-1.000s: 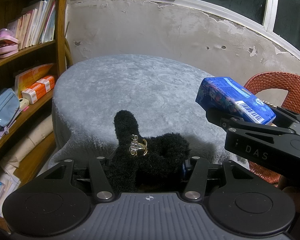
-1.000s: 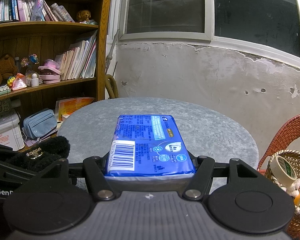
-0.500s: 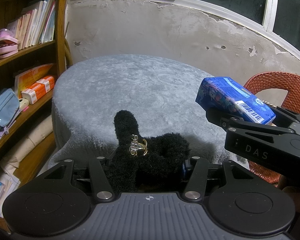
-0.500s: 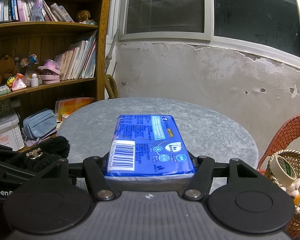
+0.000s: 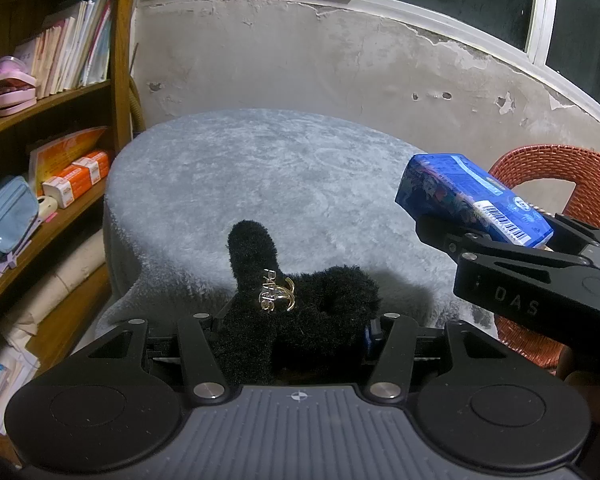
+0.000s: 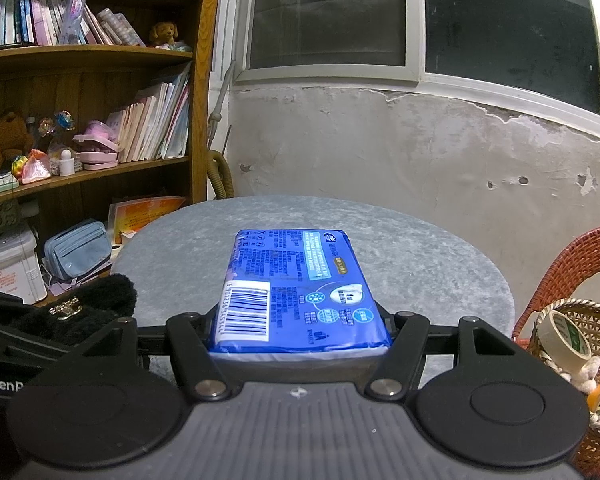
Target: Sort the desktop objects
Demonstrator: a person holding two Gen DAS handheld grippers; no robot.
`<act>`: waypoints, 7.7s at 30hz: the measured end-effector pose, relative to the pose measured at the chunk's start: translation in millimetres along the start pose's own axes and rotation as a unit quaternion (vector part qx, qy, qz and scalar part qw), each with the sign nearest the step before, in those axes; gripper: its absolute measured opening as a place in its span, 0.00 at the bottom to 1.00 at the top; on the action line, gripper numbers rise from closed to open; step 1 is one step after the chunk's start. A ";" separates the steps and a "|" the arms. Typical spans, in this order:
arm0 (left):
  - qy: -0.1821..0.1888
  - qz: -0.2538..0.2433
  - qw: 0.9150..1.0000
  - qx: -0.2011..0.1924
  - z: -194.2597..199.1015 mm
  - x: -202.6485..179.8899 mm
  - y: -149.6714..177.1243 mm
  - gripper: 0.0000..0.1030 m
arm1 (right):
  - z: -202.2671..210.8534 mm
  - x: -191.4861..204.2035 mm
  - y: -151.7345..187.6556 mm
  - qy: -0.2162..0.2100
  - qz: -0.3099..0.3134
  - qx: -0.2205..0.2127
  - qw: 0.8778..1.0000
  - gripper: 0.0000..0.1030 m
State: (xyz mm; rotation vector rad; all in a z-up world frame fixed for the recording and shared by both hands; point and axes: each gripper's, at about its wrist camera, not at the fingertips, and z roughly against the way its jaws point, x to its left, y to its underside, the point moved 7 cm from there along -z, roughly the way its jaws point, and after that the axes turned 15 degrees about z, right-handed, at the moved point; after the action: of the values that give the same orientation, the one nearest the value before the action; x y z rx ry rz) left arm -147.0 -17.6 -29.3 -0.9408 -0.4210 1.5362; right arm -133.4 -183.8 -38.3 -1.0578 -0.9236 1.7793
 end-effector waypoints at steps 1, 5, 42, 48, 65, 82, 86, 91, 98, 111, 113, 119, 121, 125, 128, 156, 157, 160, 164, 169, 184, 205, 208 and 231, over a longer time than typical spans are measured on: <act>0.000 0.000 1.000 0.000 -0.2 -0.1 0.0 0.58 | -0.1 -1.0 -0.1 0.000 0.000 0.000 1.000 0.59; 0.001 0.000 1.000 0.001 -0.1 -0.8 0.3 0.58 | -0.1 -1.3 0.0 0.000 0.000 0.000 1.000 0.59; 0.003 0.002 1.000 0.000 -0.2 -0.7 -0.6 0.58 | -2.4 -11.1 6.4 0.007 -0.009 0.010 1.000 0.59; 0.005 0.001 1.000 -0.004 -0.3 -2.9 -1.0 0.58 | -4.3 -10.2 5.3 0.010 -0.012 0.011 1.000 0.59; 0.006 0.001 1.000 -0.004 -0.1 -4.2 -0.5 0.58 | -3.6 -9.7 6.8 0.011 -0.012 0.011 1.000 0.59; 0.006 0.001 1.000 -0.004 -0.2 -5.1 -0.1 0.58 | -4.1 -8.2 8.1 0.011 -0.012 0.011 1.000 0.59; 0.006 0.001 1.000 -0.004 -0.1 -4.0 -0.1 0.58 | -4.4 -8.3 8.8 0.012 -0.013 0.011 1.000 0.59; 0.006 0.001 1.000 -0.004 -0.1 -4.1 -0.1 0.58 | -5.6 -8.6 10.9 0.012 -0.013 0.012 1.000 0.59; 0.007 0.000 1.000 -0.003 0.2 -6.2 2.2 0.58 | -8.7 -13.0 14.6 0.020 -0.019 0.021 0.999 0.59; 0.008 0.000 1.000 -0.003 0.1 -5.7 2.2 0.58 | -9.0 -13.0 16.5 0.029 -0.016 0.031 0.999 0.59; 0.007 0.000 1.000 -0.003 0.1 -5.8 2.3 0.58 | -8.9 -13.2 16.8 0.029 -0.016 0.032 0.999 0.59; 0.008 0.000 1.000 -0.003 0.1 -6.0 2.5 0.58 | -9.3 -12.6 16.0 0.030 -0.016 0.033 0.999 0.59; 0.007 0.000 1.000 -0.003 0.1 -5.9 2.4 0.58 | -9.2 -12.5 16.0 0.030 -0.017 0.033 0.999 0.59; 0.007 0.001 1.000 -0.003 0.1 -5.6 2.3 0.58 | -9.1 -11.9 16.1 0.029 -0.016 0.032 0.999 0.59; 0.007 0.001 1.000 -0.003 0.5 -7.3 4.3 0.58 | -8.6 -11.6 16.1 0.028 -0.016 0.032 0.999 0.59; 0.008 0.002 1.000 -0.004 0.2 -8.2 5.8 0.58 | -6.6 -10.0 14.5 0.021 -0.013 0.027 0.999 0.59; 0.008 0.002 1.000 -0.004 0.2 -9.4 6.4 0.58 | -6.5 -9.9 14.4 0.021 -0.013 0.027 0.999 0.59; 0.008 0.002 1.000 -0.003 0.2 -9.3 6.4 0.58 | -6.5 -9.5 13.9 0.020 -0.013 0.026 0.999 0.59; 0.007 0.002 1.000 -0.003 0.2 -7.9 5.7 0.58 | -5.4 -9.1 12.6 0.017 -0.012 0.023 1.000 0.59; 0.008 0.001 1.000 -0.003 0.1 -7.2 5.4 0.58 | -4.4 -9.9 13.1 0.015 -0.010 0.021 1.000 0.59; 0.008 0.001 1.000 -0.003 0.1 -7.9 6.0 0.58 | -4.6 -9.9 14.0 0.013 -0.009 0.020 1.000 0.59; 0.008 0.001 1.000 -0.003 -0.1 -6.8 6.0 0.58 | -5.4 -8.8 14.3 0.010 -0.006 0.019 1.000 0.59; 0.008 0.001 1.000 -0.003 -0.1 -6.7 6.0 0.58 | -5.4 -8.7 14.3 0.010 -0.006 0.019 1.000 0.59; 0.008 0.001 1.000 -0.003 -0.2 -7.4 6.7 0.58 | -6.2 -7.0 14.3 0.011 -0.006 0.019 1.000 0.59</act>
State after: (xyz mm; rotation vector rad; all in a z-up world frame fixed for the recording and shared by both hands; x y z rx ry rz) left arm -151.6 -26.0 -31.9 -0.9582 -0.4142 1.5291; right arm -129.9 -194.5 -51.2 -1.0439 -0.8783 1.7660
